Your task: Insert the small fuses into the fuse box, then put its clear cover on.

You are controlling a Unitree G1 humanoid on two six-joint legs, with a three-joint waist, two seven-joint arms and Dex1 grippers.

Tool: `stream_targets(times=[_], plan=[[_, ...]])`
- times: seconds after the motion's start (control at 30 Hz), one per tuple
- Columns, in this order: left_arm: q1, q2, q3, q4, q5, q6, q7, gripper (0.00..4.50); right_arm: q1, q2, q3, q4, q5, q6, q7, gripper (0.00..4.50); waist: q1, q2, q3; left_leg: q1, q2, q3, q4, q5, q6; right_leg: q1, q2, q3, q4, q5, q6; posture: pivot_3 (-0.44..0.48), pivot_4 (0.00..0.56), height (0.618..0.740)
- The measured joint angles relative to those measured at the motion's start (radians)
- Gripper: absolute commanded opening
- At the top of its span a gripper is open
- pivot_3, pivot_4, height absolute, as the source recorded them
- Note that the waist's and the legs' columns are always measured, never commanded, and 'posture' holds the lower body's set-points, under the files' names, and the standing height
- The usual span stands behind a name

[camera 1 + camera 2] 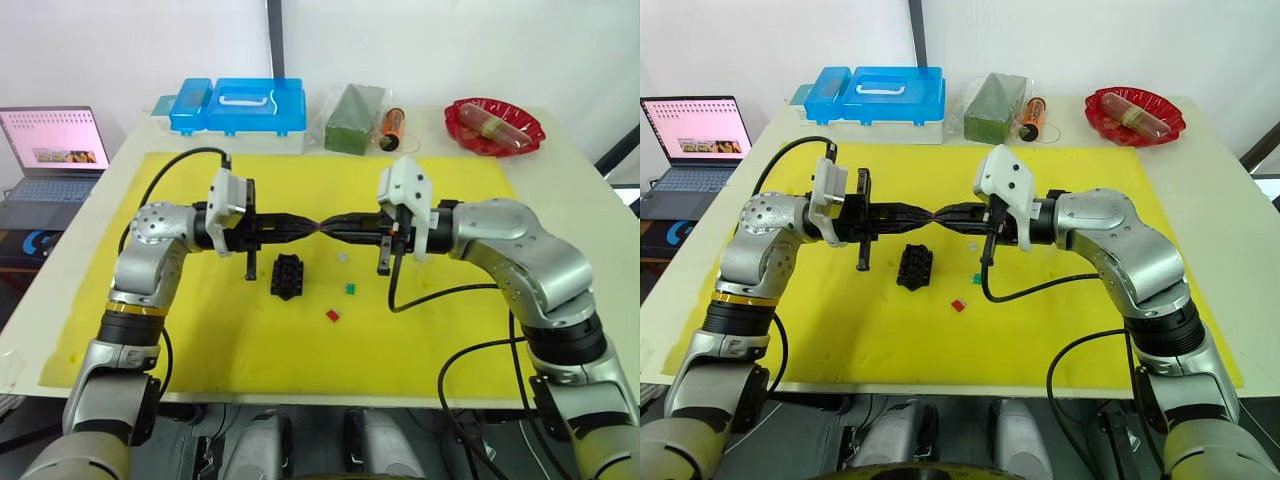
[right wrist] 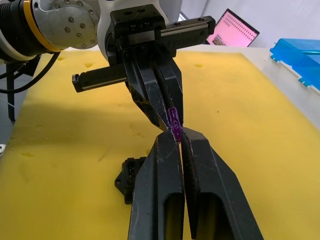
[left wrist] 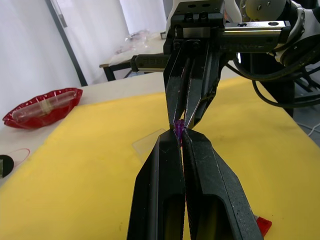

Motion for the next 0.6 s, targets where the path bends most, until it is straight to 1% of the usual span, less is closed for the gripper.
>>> stream_targets(times=[0.2, 0.23, 0.3, 0.33, 0.47, 0.6], plan=[[0.000, 0.000, -0.001, 0.001, 0.001, -0.001, -0.005, 0.00, 0.000, 0.000, -0.001, 0.004, 0.000, 0.000, 0.008, 0.03, 0.000, 0.000, 0.000, 0.000, 0.000, 0.000, 0.000, 0.000, 0.000, 0.000, 0.000, 0.000, 0.000, 0.000, 0.000, 0.000, 0.150, 0.740], [0.000, 0.000, -0.001, 0.001, 0.002, -0.003, -0.007, 0.38, 0.000, 0.000, -0.001, 0.004, 0.000, 0.000, 0.010, 0.00, 0.000, 0.000, 0.000, 0.000, 0.000, 0.000, 0.000, 0.000, 0.000, 0.000, 0.000, 0.000, 0.000, 0.000, 0.000, 0.000, 0.150, 0.740], [0.000, 0.000, -0.001, 0.002, 0.003, -0.005, -0.007, 0.64, 0.000, 0.000, -0.001, 0.004, 0.001, 0.000, 0.013, 0.00, 0.000, 0.000, 0.000, 0.000, 0.000, 0.000, 0.000, 0.000, 0.000, 0.000, 0.000, 0.000, 0.000, 0.000, 0.000, 0.000, 0.150, 0.740], [0.001, 0.001, -0.002, 0.002, 0.003, -0.003, -0.007, 0.93, -0.001, 0.000, -0.001, 0.004, 0.002, 0.001, 0.015, 0.00, 0.000, 0.000, 0.000, 0.000, 0.000, 0.000, 0.000, 0.000, 0.000, 0.000, 0.000, 0.000, 0.000, 0.000, 0.000, 0.000, 0.150, 0.740], [0.033, 0.034, 0.006, -0.002, 0.005, 0.004, 0.012, 2.33, -0.018, -0.004, 0.003, 0.002, 0.008, 0.019, 0.019, 0.00, -0.002, 0.000, 0.000, 0.000, 0.001, 0.000, 0.000, 0.000, 0.000, 0.000, 0.000, 0.000, 0.000, 0.000, 0.000, 0.000, 0.150, 0.740], [0.164, 0.080, 0.059, -0.060, -0.006, 0.048, 0.069, 3.77, -0.040, -0.020, 0.054, -0.015, -0.018, 0.074, -0.003, 0.00, -0.006, 0.000, 0.000, 0.001, 0.003, 0.000, 0.000, -0.001, 0.001, 0.000, 0.000, 0.001, 0.000, 0.000, 0.000, 0.000, 0.150, 0.740]])
